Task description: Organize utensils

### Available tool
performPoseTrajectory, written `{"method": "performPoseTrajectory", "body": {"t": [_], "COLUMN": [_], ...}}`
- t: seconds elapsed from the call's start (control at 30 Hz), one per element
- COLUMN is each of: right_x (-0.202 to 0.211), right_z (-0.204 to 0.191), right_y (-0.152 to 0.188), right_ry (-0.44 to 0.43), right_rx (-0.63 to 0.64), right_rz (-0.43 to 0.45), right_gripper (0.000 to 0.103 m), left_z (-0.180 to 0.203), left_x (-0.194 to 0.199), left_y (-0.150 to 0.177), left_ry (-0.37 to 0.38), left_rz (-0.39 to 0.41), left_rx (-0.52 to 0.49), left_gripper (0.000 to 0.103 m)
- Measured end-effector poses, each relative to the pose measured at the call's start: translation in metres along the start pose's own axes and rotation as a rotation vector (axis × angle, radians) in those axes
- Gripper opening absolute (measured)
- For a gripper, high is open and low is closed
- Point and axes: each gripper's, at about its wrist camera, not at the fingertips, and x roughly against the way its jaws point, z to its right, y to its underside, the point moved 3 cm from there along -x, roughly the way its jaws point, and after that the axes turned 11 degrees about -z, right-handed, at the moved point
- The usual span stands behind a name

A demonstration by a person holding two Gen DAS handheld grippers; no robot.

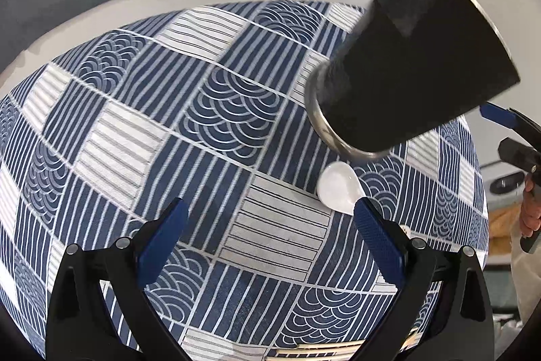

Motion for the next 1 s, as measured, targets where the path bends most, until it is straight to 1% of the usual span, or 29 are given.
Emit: {"method": "performPoseTrajectory", "body": {"t": [0.13,0.23,0.3,0.47,0.53,0.57,0.6,0.63,0.67,0.7,0.73,0.77,0.87,1.0], "right_x": [-0.012,-0.016,-0.02,-0.031,-0.036,-0.038,-0.04,-0.041,-0.042,-0.043,-0.044,-0.045,-0.046,-0.048], "right_z": [-0.006,-0.011,-0.012,-0.01,-0.009,-0.008,-0.008,-0.007,-0.007,-0.007,-0.007,-0.006,-0.006,-0.014], "right_y": [0.012,0.018,0.022,0.033,0.04,0.043,0.046,0.048,0.05,0.051,0.051,0.051,0.049,0.044], "right_ry": [-0.007,-0.002,0.002,0.002,-0.004,-0.008,-0.013,-0.013,-0.01,-0.009,-0.01,-0.012,-0.02,-0.047], "right_rx": [0.002,0.018,0.021,-0.008,-0.022,-0.024,-0.027,-0.028,-0.027,-0.029,-0.033,-0.039,-0.053,-0.025], "right_rz": [-0.031,-0.036,-0.046,-0.079,-0.094,-0.103,-0.112,-0.113,-0.113,-0.113,-0.114,-0.115,-0.115,-0.096], "right_gripper": [0.089,0.089,0.089,0.089,0.089,0.089,0.089,0.089,0.089,0.089,0.089,0.089,0.089,0.089], "left_z": [0.005,0.011,0.016,0.029,0.034,0.036,0.037,0.037,0.035,0.034,0.033,0.033,0.031,0.025], "left_x": [-0.011,-0.016,-0.018,-0.027,-0.03,-0.034,-0.035,-0.034,-0.034,-0.033,-0.031,-0.03,-0.028,-0.02], "left_y": [-0.005,-0.01,-0.013,-0.02,-0.022,-0.024,-0.025,-0.027,-0.028,-0.029,-0.029,-0.028,-0.023,-0.016], "left_ry": [0.002,0.008,-0.002,0.002,0.025,0.044,0.048,0.072,0.132,0.16,0.165,0.151,0.141,0.157], "left_rz": [-0.025,-0.028,-0.023,-0.035,-0.038,-0.056,-0.061,-0.051,-0.062,-0.06,-0.047,-0.043,-0.051,-0.047], "left_rx": [-0.038,-0.071,-0.094,-0.158,-0.182,-0.186,-0.183,-0.184,-0.16,-0.144,-0.137,-0.137,-0.123,-0.086], "left_gripper": [0.096,0.096,0.096,0.095,0.082,0.061,0.036,0.018,0.009,0.007,0.007,0.007,0.007,0.006]}}
